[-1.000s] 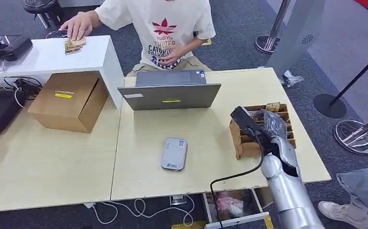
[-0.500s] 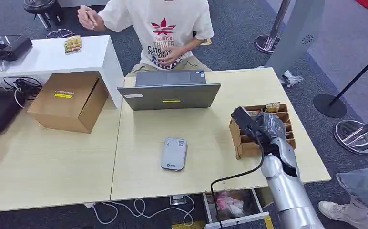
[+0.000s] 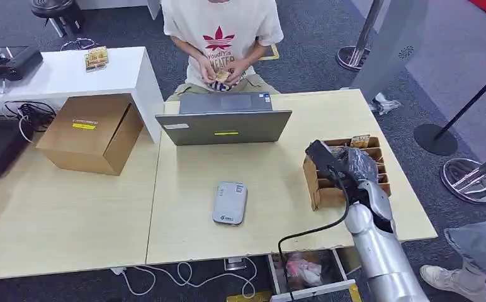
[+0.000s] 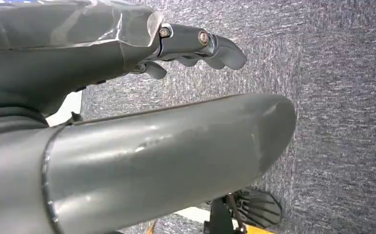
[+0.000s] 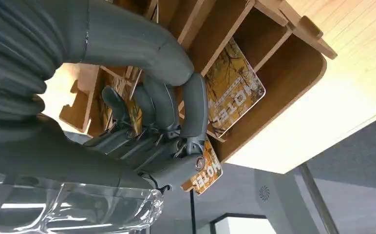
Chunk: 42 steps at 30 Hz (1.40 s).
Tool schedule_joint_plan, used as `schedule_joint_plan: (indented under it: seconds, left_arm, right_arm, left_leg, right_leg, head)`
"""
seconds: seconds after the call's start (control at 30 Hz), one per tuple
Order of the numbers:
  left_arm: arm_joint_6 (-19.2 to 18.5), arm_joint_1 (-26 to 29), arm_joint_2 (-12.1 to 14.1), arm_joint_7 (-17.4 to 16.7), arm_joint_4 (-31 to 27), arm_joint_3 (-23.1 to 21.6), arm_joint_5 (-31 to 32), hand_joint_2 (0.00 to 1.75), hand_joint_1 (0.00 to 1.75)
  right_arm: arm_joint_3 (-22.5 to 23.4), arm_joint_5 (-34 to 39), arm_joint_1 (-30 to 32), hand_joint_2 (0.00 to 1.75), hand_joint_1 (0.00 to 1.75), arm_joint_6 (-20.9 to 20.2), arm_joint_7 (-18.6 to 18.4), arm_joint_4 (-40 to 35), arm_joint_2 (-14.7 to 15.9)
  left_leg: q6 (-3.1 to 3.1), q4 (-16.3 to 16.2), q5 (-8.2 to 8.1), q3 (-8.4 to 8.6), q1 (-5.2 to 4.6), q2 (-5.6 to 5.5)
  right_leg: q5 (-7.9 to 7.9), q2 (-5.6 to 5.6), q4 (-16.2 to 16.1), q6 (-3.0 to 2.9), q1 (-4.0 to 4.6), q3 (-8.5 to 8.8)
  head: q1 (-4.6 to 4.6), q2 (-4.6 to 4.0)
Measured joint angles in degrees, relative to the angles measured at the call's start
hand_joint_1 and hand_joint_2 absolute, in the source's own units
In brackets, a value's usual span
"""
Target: Pass the card to the sensor for recognition and then transmit it.
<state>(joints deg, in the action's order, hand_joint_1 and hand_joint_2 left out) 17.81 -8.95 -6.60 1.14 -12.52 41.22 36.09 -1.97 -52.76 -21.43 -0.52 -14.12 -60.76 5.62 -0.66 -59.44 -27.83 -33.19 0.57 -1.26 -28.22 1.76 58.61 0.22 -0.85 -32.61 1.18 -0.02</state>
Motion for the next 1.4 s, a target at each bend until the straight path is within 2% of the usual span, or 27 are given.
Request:
schedule_joint_plan:
  seconds: [0.13, 0.17, 0.23, 0.27, 0.33, 0.37, 0.43, 0.47, 0.53, 0.57, 0.63, 0.67, 0.7, 0.77, 1.03, 1.4]
  left_arm:
    - [0.1, 0.0, 0.0, 0.0, 0.0, 0.0, -0.1, 0.0, 0.0]
    - [0.1, 0.0, 0.0, 0.0, 0.0, 0.0, -0.1, 0.0, 0.0]
    - [0.2, 0.0, 0.0, 0.0, 0.0, 0.0, -0.2, 0.0, 0.0]
    - [0.2, 0.0, 0.0, 0.0, 0.0, 0.0, -0.3, 0.0, 0.0]
    - [0.2, 0.0, 0.0, 0.0, 0.0, 0.0, -0.3, 0.0, 0.0]
    - [0.2, 0.0, 0.0, 0.1, 0.0, 0.0, -0.3, 0.0, 0.0]
    - [0.2, 0.0, 0.0, 0.2, 0.0, 0.0, -0.5, 0.0, 0.0]
    - [0.2, 0.0, 0.0, 0.2, 0.0, 0.0, -0.5, 0.0, 0.0]
    - [0.2, 0.0, 0.0, 0.2, 0.0, 0.0, -0.6, 0.0, 0.0]
    - [0.2, 0.0, 0.0, 0.2, 0.0, 0.0, -0.6, 0.0, 0.0]
    - [0.1, 0.1, 0.0, 0.3, 0.0, 0.0, -0.7, 0.0, 0.0]
    - [0.1, 0.1, 0.0, 0.3, 0.0, 0.0, -0.7, 0.0, 0.0]
    - [0.1, 0.1, 0.0, 0.4, 0.0, 0.0, -0.7, 0.0, 0.0]
    - [0.1, 0.1, 0.0, 0.6, 0.0, 0.0, -0.8, 0.0, 0.0]
    - [0.1, 0.1, 0.0, 0.7, 0.0, 0.0, -0.3, 0.0, 0.0]
    - [0.1, -0.1, 0.0, 0.2, 0.0, 0.0, -0.1, 0.0, 0.0]
  right_arm:
    - [0.0, 0.2, 0.0, 1.75, 1.45, 0.0, 0.0, 0.0, 0.0]
    - [0.0, 0.2, 0.0, 1.75, 1.55, 0.1, 0.0, 0.0, 0.0]
    - [0.0, 0.3, 0.0, 1.75, 1.52, 0.1, 0.0, 0.0, 0.0]
    - [0.0, 0.3, -0.1, 1.75, 1.59, 0.2, 0.0, 0.0, 0.0]
    - [0.0, 0.3, -0.2, 1.75, 1.54, 0.4, 0.2, -0.2, 0.0]
    - [0.0, 0.3, -0.2, 1.75, 0.3, 0.5, 0.2, -0.4, 0.0]
    - [0.0, 0.3, -0.4, 1.75, 0.3, 0.7, 0.2, -0.8, 0.0]
    - [0.0, 0.2, -0.5, 1.75, 0.16, 0.7, 0.3, -1.0, 0.0]
    - [0.0, 0.2, -0.7, 1.75, 0.21, 0.7, 0.3, -1.4, 0.0]
    - [0.0, 0.2, -0.8, 1.75, 0.31, 0.7, 0.3, -1.5, 0.0]
    - [0.0, 0.0, -1.1, 1.75, 0.3, 0.7, 0.4, -1.8, 0.0]
    - [-0.1, -0.1, -1.3, 1.75, 0.23, 0.7, 0.4, -1.9, 0.0]
    - [-0.1, -0.1, -1.4, 1.75, 0.07, 0.7, 0.4, -1.9, 0.0]
    - [-0.2, -0.2, -1.6, 1.75, 0.0, 0.7, 0.4, -2.1, 0.0]
    - [-0.2, -0.2, -1.9, 1.75, 0.0, 0.5, 0.3, -3.2, 0.0]
    - [-2.7, -2.3, -2.2, 1.75, 0.0, -2.6, -0.1, -2.9, 0.2]
  left_leg:
    - [0.0, 0.0, 0.0, 0.0, 0.0, 0.0]
    - [0.0, 0.0, 0.0, 0.0, 0.0, 0.0]
    - [0.0, 0.0, 0.0, 0.0, 0.0, 0.0]
    - [0.0, 0.0, 0.0, -0.01, 0.0, 0.0]
    - [0.0, 0.0, 0.0, -0.01, 0.0, 0.0]
    - [0.0, 0.0, 0.0, -0.01, 0.0, 0.0]
    - [0.0, 0.0, 0.0, -0.01, 0.0, 0.0]
    - [0.0, 0.0, 0.0, -0.01, 0.0, 0.0]
    - [0.0, 0.0, 0.0, -0.01, 0.0, 0.0]
    - [0.0, 0.0, 0.0, -0.01, 0.0, 0.0]
    - [0.0, 0.0, 0.0, -0.01, 0.0, 0.0]
    - [0.0, 0.0, 0.0, -0.01, 0.0, 0.0]
    - [0.0, 0.0, 0.0, -0.01, 0.0, 0.0]
    - [0.0, 0.0, 0.0, -0.01, 0.0, 0.0]
    - [0.0, 0.0, 0.0, 0.0, 0.0, 0.0]
    - [0.0, 0.0, 0.0, 0.0, 0.0, 0.0]
  right_leg:
    - [0.0, 0.0, 0.0, 0.0, 0.0, 0.0]
    - [0.0, 0.0, 0.0, 0.0, 0.0, 0.0]
    - [0.0, 0.0, 0.0, 0.0, 0.0, 0.0]
    - [0.0, 0.0, 0.0, 0.0, 0.0, 0.0]
    - [0.0, 0.0, 0.0, 0.0, 0.0, 0.0]
    - [0.0, 0.0, 0.0, 0.0, 0.0, 0.0]
    - [0.0, 0.0, 0.0, 0.0, 0.0, 0.0]
    - [0.0, 0.0, 0.0, 0.0, 0.0, 0.0]
    - [0.0, 0.0, 0.0, 0.0, 0.0, 0.0]
    - [0.0, 0.0, 0.0, 0.0, 0.0, 0.0]
    - [0.0, 0.0, 0.0, 0.0, 0.0, 0.0]
    - [0.0, 0.0, 0.0, 0.0, 0.0, 0.0]
    - [0.0, 0.0, 0.0, 0.0, 0.0, 0.0]
    - [0.0, -0.01, 0.0, 0.0, 0.0, 0.0]
    - [0.0, 0.0, 0.0, 0.0, 0.0, 0.0]
    - [0.0, 0.0, 0.0, 0.0, 0.0, 0.0]
  head:
    - [0.0, 0.0]
    - [0.0, 0.0]
    - [0.0, 0.0]
    - [0.0, 0.0]
    - [0.0, 0.0]
    - [0.0, 0.0]
    - [0.0, 0.0]
    - [0.0, 0.0]
    - [0.0, 0.0]
    - [0.0, 0.0]
    - [0.0, 0.0]
    - [0.0, 0.0]
    - [0.0, 0.0]
    - [0.0, 0.0]
    - [0.0, 0.0]
    - [0.0, 0.0]
